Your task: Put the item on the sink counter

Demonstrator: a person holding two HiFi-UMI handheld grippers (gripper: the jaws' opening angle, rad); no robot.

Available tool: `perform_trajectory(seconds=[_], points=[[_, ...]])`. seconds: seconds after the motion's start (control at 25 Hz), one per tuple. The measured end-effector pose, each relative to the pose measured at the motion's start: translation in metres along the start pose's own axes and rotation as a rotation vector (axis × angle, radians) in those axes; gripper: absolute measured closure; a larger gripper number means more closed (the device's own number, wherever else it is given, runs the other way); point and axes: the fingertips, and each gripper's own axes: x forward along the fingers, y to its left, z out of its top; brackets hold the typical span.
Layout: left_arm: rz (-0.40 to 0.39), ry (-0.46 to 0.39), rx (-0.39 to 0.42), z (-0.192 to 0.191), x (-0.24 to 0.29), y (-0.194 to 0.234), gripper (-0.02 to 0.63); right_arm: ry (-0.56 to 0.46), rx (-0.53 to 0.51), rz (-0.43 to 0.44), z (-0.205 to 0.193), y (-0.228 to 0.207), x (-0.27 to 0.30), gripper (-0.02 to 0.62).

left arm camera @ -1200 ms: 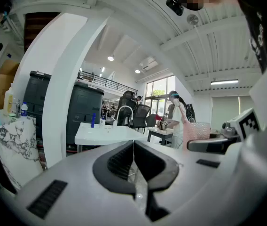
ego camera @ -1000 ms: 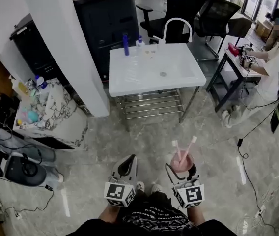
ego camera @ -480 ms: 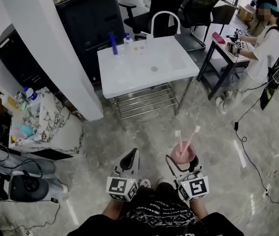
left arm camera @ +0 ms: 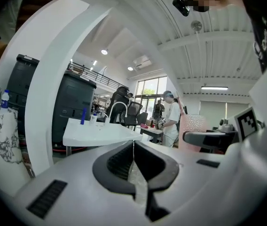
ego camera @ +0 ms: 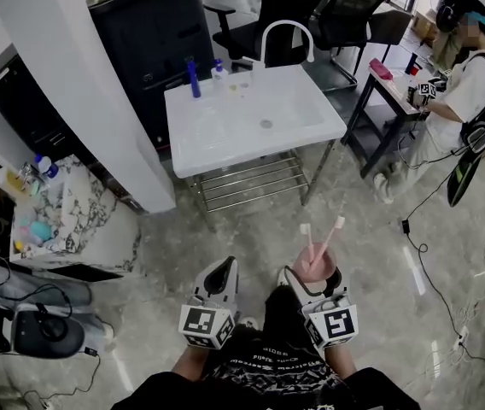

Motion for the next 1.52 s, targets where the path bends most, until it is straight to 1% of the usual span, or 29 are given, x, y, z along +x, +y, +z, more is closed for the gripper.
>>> perform_trajectory(seconds=[0.08, 0.2, 0.32, 0.48, 0.76, 0.84, 0.96, 1.12, 1.24, 1.32, 1.4, 1.52], points=[[0.019, -0.004, 0.009, 0.002, 0.014, 0.005, 0.597, -0.009, -0.003, 0.019, -0.001, -0.011, 0.015, 0.225], [0.053, -0.017, -0.006, 0.008, 0.044, 0.016, 0.597, -0.027, -0.02, 0.049, 0.0, -0.031, 0.043, 0.225], [0.076, -0.026, -0.015, 0.019, 0.08, 0.02, 0.597, -0.066, -0.037, 0.089, 0.007, -0.059, 0.072, 0.225], [0.101, -0.048, -0.015, 0.035, 0.132, 0.017, 0.597, -0.053, -0.043, 0.12, 0.014, -0.105, 0.107, 0.225], [0.154, -0.044, -0.016, 0.043, 0.213, 0.009, 0.597, -0.063, -0.049, 0.174, 0.019, -0.176, 0.157, 0.225], [0.158, -0.035, -0.013, 0.044, 0.234, 0.004, 0.597, -0.059, -0.053, 0.196, 0.02, -0.192, 0.167, 0.225], [0.136, -0.015, 0.0, 0.041, 0.26, -0.009, 0.597, -0.047, -0.067, 0.223, 0.016, -0.21, 0.18, 0.225], [0.12, 0.012, 0.029, 0.038, 0.279, -0.017, 0.597, -0.049, -0.046, 0.229, 0.016, -0.222, 0.192, 0.225], [0.121, 0.015, 0.011, 0.041, 0.29, -0.011, 0.597, -0.037, -0.026, 0.227, 0.015, -0.227, 0.201, 0.225], [0.124, 0.012, 0.002, 0.044, 0.298, -0.003, 0.597, -0.037, -0.015, 0.219, 0.015, -0.23, 0.208, 0.225], [0.127, 0.017, 0.013, 0.045, 0.308, 0.009, 0.597, -0.039, -0.012, 0.202, 0.016, -0.235, 0.216, 0.225], [0.161, 0.029, 0.013, 0.042, 0.324, 0.039, 0.597, -0.008, -0.021, 0.168, 0.009, -0.245, 0.229, 0.225]])
